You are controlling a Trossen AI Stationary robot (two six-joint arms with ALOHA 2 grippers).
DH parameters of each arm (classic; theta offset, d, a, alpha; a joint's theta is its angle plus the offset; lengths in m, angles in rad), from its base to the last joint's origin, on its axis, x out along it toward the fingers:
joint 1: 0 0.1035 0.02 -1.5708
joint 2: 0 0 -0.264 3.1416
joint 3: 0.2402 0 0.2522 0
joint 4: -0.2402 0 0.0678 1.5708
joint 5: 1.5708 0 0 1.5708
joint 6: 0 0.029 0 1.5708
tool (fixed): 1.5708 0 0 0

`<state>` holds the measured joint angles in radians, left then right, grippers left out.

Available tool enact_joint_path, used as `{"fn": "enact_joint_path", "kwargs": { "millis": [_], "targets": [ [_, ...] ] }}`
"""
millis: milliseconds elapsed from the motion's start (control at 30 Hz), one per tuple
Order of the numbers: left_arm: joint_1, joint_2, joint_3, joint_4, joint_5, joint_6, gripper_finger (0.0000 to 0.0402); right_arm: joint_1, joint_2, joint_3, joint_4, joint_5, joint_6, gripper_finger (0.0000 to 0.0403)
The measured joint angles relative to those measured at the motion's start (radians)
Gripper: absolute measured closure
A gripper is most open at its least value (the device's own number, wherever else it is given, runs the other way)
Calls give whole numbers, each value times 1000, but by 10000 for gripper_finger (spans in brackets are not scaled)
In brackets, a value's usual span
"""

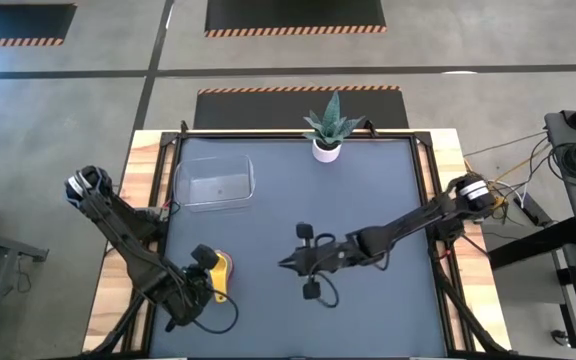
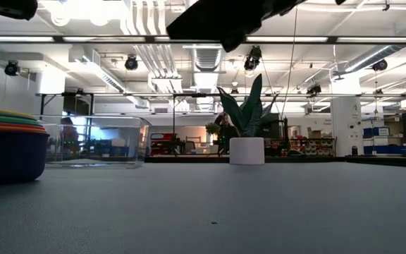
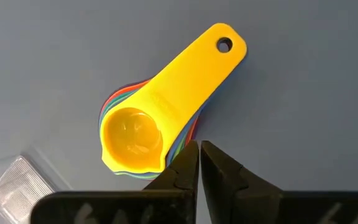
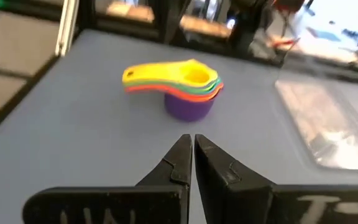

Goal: Nest measuring cups in basket
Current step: Put the stacked measuring cups into the transparent bin

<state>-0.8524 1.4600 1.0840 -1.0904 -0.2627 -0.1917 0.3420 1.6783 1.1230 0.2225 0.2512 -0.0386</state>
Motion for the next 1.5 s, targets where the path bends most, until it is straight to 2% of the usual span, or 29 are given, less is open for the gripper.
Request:
{"fn": "enact_joint_path", "kwargs": {
  "millis": [100,200,300,533,633,700,867,1133,1300,1500],
  "targets": [
    [1,8,0,-2,-4,-4,391,-5,-46,-60,82,1,-3,394],
    [8,7,0,-3,-16,-7,360,-5,-79,-111,133,0,0,394],
    [13,5,-4,-2,-44,-19,311,-4,-95,-137,158,0,12,394],
    [15,31,-28,3,-79,-63,162,-4,-92,-130,151,-14,19,394],
    [16,38,-37,29,-79,-59,122,-4,-92,-125,151,-23,19,394],
    [18,39,-53,52,-79,-59,111,-4,-92,-123,147,-24,20,394],
    [18,39,-113,118,-67,-60,116,-4,-92,-123,150,-23,20,394],
    [19,39,-193,233,-95,-60,153,-4,-92,-124,150,-23,27,394],
    [25,35,-242,313,-126,-75,193,-4,-92,-124,150,-23,28,394],
    [27,36,-253,328,-167,-100,272,-4,-92,-124,150,-23,30,394]
  ]
}}
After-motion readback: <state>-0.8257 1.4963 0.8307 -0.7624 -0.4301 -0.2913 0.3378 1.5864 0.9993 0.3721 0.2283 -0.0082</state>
